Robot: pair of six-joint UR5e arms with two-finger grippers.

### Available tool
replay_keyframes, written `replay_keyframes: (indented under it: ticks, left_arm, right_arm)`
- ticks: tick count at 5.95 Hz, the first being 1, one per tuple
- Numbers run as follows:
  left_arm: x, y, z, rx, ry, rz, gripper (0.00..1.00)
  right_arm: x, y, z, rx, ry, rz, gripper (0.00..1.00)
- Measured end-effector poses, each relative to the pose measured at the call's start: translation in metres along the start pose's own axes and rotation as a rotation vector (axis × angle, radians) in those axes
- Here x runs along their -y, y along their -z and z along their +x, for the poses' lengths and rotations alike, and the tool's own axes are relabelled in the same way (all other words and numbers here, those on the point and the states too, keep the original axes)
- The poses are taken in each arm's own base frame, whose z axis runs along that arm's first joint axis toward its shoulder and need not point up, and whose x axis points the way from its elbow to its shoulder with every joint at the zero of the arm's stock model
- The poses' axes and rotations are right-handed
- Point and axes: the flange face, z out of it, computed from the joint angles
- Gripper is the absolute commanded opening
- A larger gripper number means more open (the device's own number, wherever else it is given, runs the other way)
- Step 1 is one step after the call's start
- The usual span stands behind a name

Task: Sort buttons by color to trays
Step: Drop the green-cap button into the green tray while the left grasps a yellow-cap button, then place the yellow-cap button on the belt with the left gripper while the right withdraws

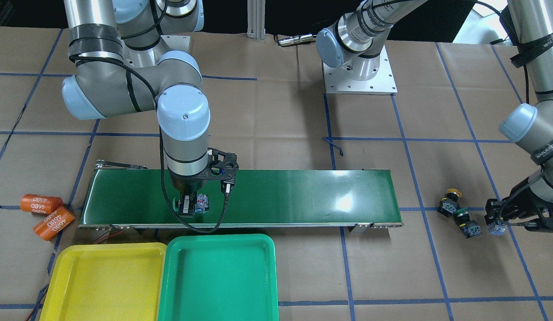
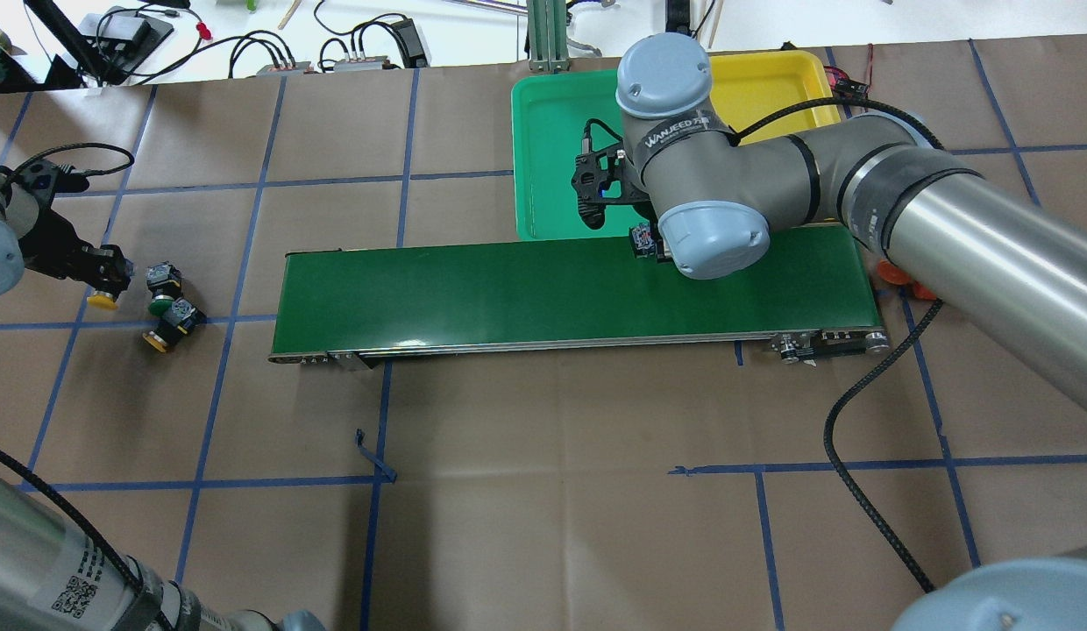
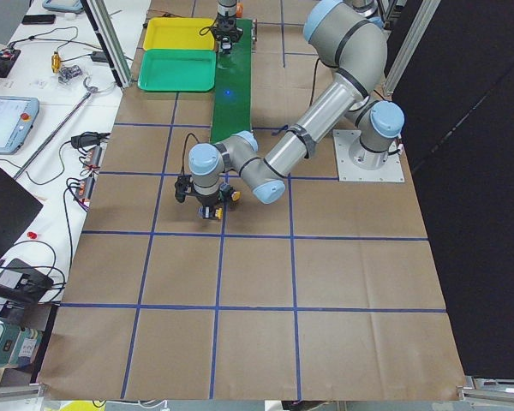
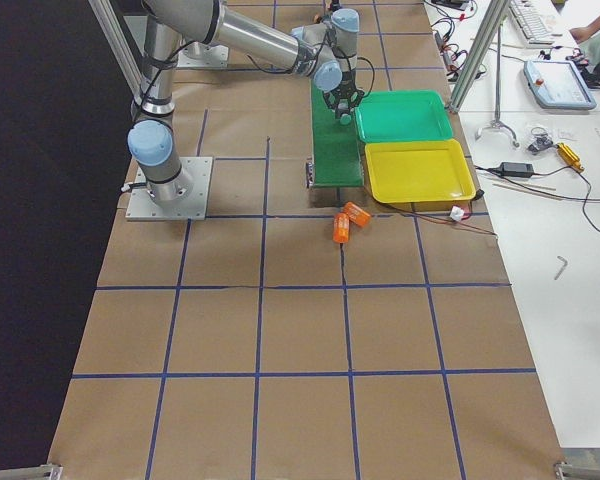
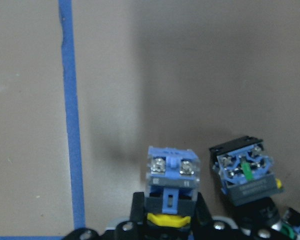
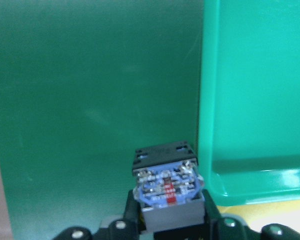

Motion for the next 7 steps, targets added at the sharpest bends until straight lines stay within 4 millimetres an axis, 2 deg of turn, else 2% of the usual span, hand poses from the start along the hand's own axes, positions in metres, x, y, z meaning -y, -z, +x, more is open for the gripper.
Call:
replay_keyframes:
  ticks: [1, 2, 3, 4, 5, 6, 7]
  left_arm:
    - [0.01, 0.029, 0.033, -0.012, -0.208, -0.008, 0.0]
    - [0.023, 0.049, 0.085, -0.035, -0.458, -0.02, 0.0]
    - [0.035, 0.062, 0.145, -0.057, -0.684, -0.042, 0.0]
    - [0.044, 0.073, 0.212, -0.075, -0.879, -0.07, 0.0]
    - [0.049, 0.081, 0.275, -0.078, -1.068, -0.08, 0.0]
    - [0.047, 0.083, 0.323, -0.083, -1.211, -0.086, 0.0]
    - [0.036, 0.077, 0.355, -0.101, -1.307, -0.098, 0.04]
  right_arm:
    - [0.003, 0.007, 0.019, -0.053, -0.009, 0.017, 0.11]
    - [0.012, -0.001, 0.048, -0.089, -0.019, 0.03, 0.12]
    - [0.024, -0.019, 0.079, -0.109, -0.03, 0.045, 0.38]
    - [0.037, -0.044, 0.098, -0.099, -0.049, 0.078, 0.99]
    - [0.046, -0.065, 0.104, -0.074, -0.066, 0.112, 1.0]
    - [0.047, -0.067, 0.106, -0.07, -0.071, 0.123, 1.0]
    - [0.042, -0.051, 0.106, -0.077, -0.073, 0.12, 1.0]
